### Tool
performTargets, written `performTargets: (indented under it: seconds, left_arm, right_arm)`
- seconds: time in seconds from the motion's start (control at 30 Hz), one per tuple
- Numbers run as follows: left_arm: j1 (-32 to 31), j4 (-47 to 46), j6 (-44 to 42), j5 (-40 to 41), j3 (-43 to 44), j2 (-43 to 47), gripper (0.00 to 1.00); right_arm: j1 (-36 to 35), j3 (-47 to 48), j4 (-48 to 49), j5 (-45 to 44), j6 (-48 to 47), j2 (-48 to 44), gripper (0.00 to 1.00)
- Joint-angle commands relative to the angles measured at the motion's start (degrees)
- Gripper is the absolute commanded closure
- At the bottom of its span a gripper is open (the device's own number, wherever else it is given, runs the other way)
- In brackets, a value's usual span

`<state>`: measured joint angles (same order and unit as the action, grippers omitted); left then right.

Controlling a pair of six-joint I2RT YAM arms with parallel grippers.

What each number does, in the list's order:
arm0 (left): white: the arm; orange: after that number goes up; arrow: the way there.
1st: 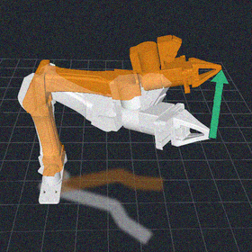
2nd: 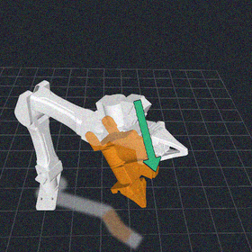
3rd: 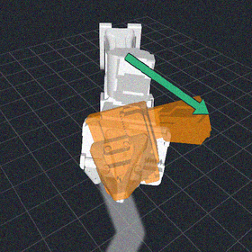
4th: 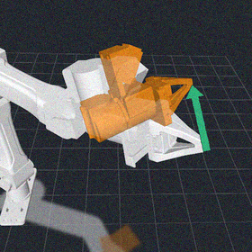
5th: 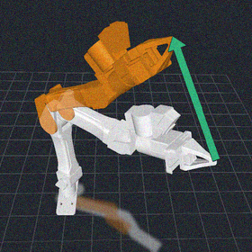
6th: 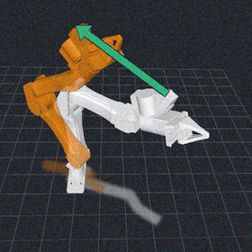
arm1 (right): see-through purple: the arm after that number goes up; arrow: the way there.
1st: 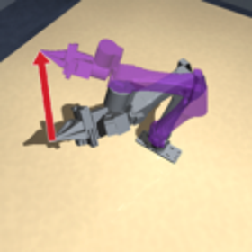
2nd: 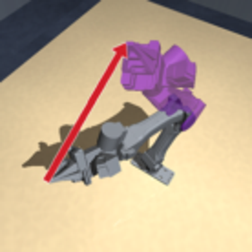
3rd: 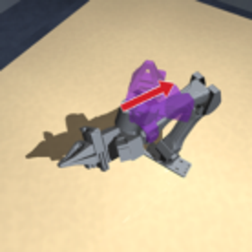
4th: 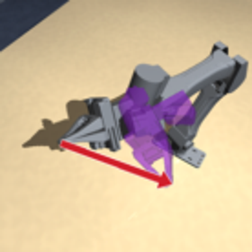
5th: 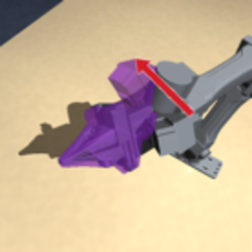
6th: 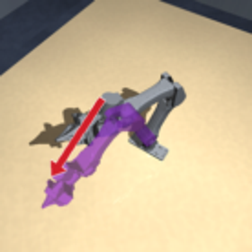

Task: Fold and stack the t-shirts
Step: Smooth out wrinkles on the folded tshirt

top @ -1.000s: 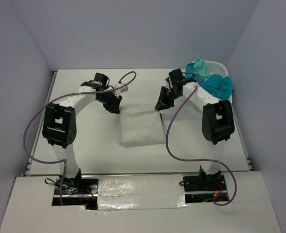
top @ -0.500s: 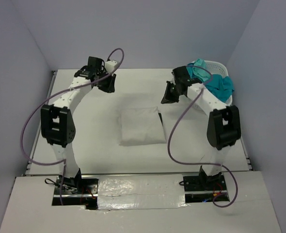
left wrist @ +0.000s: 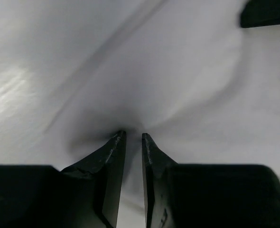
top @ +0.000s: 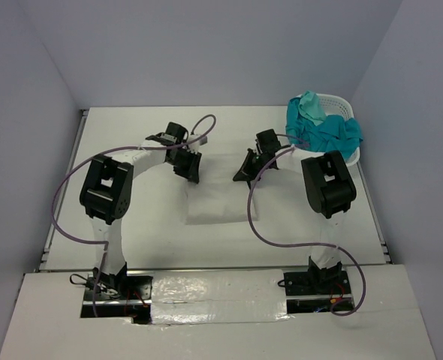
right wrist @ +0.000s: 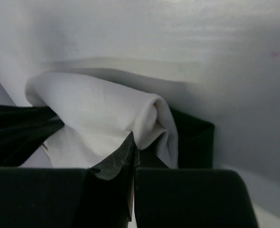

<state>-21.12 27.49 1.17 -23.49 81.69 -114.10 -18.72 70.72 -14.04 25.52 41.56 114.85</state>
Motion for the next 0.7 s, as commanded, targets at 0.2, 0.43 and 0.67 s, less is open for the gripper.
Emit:
performTargets:
  seconds: [0.2,0.43,0.67]
  left_arm:
    - [4.77,-7.0,1.38,4.77,1.1,-3.05,0.63]
    - [8.11,-3.68,-0.46,10.82,10.4,-5.96,0.61]
    - [5.94,-1.83,-4.59,7.85,8.06,13.18,0.58]
  right_arm:
    - [3.52,1.08,5.26,-4.68,2.04,2.84,1.0]
    - [5.88,7.24,-0.98,-7.59,-1.83,1.35,1.0]
    - [3.08,6.55,-9.77,-13.65,-9.04,-13.93,0.98]
